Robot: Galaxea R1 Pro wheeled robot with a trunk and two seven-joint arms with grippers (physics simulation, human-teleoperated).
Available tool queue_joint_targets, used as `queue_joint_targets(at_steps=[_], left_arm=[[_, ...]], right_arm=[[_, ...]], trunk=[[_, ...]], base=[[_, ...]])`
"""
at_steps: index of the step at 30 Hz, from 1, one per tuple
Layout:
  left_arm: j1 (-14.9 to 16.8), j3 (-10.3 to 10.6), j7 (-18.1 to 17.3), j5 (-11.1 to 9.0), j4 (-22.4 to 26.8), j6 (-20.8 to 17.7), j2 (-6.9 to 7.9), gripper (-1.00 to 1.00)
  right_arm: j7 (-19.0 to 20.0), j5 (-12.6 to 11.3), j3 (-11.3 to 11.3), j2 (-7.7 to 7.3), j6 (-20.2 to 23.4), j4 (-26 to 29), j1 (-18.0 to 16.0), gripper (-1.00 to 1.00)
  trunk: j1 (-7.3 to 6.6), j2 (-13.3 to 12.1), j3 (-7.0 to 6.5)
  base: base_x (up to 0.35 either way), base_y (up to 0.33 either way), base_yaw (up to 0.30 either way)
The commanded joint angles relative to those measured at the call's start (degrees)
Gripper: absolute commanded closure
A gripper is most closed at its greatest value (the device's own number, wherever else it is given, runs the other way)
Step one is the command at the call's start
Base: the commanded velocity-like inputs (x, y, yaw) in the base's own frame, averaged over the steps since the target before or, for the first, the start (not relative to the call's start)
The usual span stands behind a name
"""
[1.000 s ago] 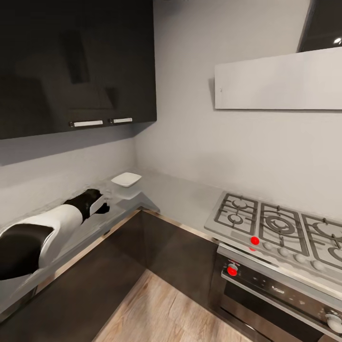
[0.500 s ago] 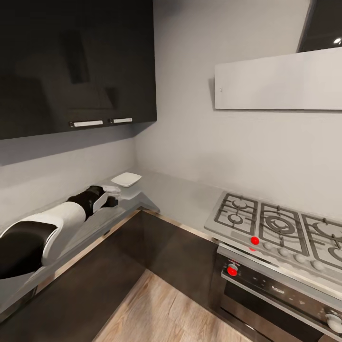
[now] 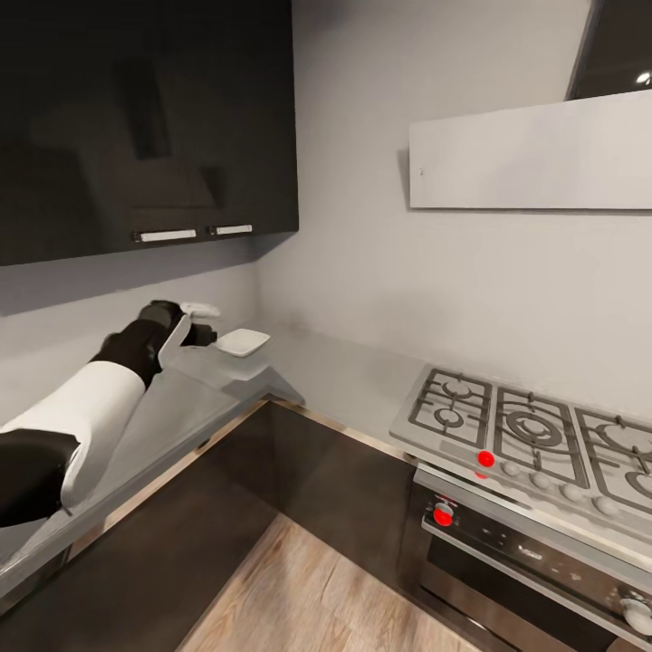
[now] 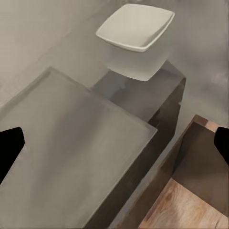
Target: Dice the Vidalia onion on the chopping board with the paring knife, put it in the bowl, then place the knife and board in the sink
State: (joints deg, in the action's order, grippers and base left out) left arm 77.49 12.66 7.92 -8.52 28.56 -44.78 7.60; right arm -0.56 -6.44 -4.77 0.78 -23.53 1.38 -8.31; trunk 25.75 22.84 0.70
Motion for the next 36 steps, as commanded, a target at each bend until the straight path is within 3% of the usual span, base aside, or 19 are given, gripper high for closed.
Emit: queue_joint_targets(at_steps=[1,6,9,14,23,36], left_arm=[[0.0,0.4,0.4,-0.7,0.9,-0.8,0.55,-1.0],[0.0,0.4,0.4,-0.7,5.7,-8.3,1.78,-1.0],[0.0,0.4,0.3,-0.7,8.7,-11.4,3.39,-1.0],[0.0,0.4,0.0,-0.8,11.5,-12.3,4.23,-1.0],[0.1,0.6,0.1,-0.8,12.2,-12.5,4.43,-1.0],[0.1,0.5,0.2,-0.8,11.6,-12.4,4.38,-1.0]], right_arm=[[-0.1,-0.6,-0.5,0.01,-0.2,-0.1,0.0,-1.0],[-0.1,-0.6,-0.5,0.01,-0.2,-0.1,0.0,-1.0],[-0.1,-0.6,-0.5,0.01,-0.2,-0.1,0.0,-1.0],[-0.1,-0.6,-0.5,0.01,-0.2,-0.1,0.0,-1.0],[-0.1,-0.6,-0.5,0.01,-0.2,-0.1,0.0,-1.0],[0.1,-0.5,-0.6,-0.01,-0.2,-0.1,0.0,-1.0]], trunk=[[0.03,0.1,0.08],[0.03,0.1,0.08],[0.03,0.1,0.08],[0.03,0.1,0.08],[0.03,0.1,0.08],[0.03,0.1,0.08]], base=[[0.0,0.0,0.0],[0.0,0.0,0.0],[0.0,0.0,0.0],[0.0,0.0,0.0],[0.018,0.0,0.0],[0.304,0.0,0.0]])
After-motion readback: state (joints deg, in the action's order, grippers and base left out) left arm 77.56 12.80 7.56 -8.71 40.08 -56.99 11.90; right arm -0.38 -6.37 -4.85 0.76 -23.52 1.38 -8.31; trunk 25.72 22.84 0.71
